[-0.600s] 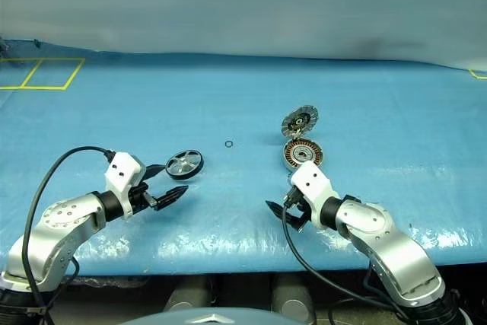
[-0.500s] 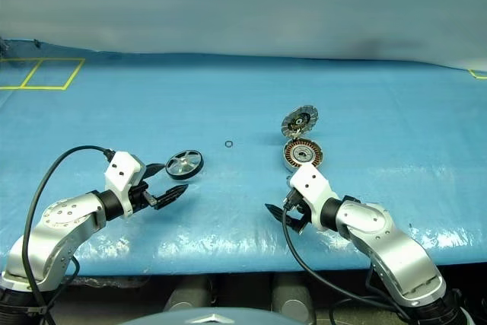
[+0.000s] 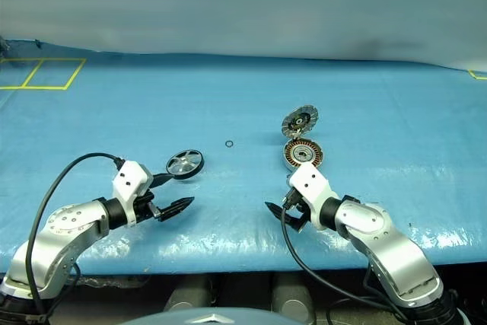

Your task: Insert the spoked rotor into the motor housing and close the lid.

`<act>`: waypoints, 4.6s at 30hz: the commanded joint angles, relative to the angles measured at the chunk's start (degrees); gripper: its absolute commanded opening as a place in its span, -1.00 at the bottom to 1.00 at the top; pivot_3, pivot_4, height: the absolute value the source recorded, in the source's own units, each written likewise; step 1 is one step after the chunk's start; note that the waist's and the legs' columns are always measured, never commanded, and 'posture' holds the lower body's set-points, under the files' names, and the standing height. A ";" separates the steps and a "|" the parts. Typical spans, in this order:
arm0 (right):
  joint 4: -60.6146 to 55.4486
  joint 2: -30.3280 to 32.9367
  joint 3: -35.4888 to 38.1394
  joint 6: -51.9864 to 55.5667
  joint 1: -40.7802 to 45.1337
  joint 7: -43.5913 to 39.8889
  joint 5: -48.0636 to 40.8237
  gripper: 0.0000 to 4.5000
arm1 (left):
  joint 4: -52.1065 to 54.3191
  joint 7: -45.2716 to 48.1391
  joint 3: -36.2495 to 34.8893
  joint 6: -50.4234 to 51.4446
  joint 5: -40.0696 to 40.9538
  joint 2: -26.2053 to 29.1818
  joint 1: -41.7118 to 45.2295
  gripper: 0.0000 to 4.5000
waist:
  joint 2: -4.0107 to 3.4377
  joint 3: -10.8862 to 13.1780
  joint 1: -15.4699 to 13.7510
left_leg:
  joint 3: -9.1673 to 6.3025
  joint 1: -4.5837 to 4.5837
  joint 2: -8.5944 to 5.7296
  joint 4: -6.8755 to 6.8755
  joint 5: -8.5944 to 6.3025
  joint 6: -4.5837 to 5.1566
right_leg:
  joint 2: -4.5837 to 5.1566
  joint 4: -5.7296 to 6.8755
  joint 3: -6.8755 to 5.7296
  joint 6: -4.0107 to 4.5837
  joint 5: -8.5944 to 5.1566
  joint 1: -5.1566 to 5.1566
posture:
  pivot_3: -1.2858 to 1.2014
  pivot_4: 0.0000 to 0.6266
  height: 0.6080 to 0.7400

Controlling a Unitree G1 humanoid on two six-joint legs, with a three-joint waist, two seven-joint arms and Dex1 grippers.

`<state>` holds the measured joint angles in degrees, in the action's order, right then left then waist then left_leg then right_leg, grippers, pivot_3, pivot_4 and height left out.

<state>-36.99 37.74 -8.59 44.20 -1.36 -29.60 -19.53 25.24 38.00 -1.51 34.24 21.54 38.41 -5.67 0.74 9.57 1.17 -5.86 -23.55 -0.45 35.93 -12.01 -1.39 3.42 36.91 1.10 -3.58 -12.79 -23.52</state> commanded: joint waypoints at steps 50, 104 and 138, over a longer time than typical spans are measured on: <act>30.50 8.43 -21.76 6.34 40.18 -20.29 16.26 1.00 | 1.92 -1.32 0.43 -2.57 -1.42 -2.52 -0.78 1.00 | -0.03 0.02 0.34 | 0.04 -0.02 -0.03 0.12 0.04 0.08 | 0.01 0.01 0.01 0.01 0.29 0.00 | 0.03 -0.52 1.00; 9.17 -14.49 -24.79 22.69 29.79 -9.34 12.10 0.66 | 1.78 -2.19 1.38 -3.90 -1.72 -4.53 -3.16 1.00 | 0.06 -0.08 2.22 | 0.05 0.85 0.90 -0.10 -0.06 -0.15 | -0.92 0.14 0.02 0.64 0.15 0.51 | 0.03 -0.52 1.00; -5.11 -12.11 8.23 -4.17 -1.47 -8.00 -1.92 0.98 | 4.01 2.97 -4.44 -3.54 5.23 -3.00 2.72 1.00 | -0.05 0.00 0.59 | 0.16 0.18 0.92 0.06 -0.08 -0.19 | -0.92 0.06 0.07 0.55 0.19 -0.07 | 0.03 -0.52 1.00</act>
<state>-41.13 26.34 -1.81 42.76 -2.56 -38.30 -20.58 27.28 40.24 -4.00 31.37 25.17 34.88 -3.91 0.69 9.57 1.76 -5.67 -23.36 0.48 36.00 -12.09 -1.58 2.50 36.97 1.19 -3.04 -12.59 -23.56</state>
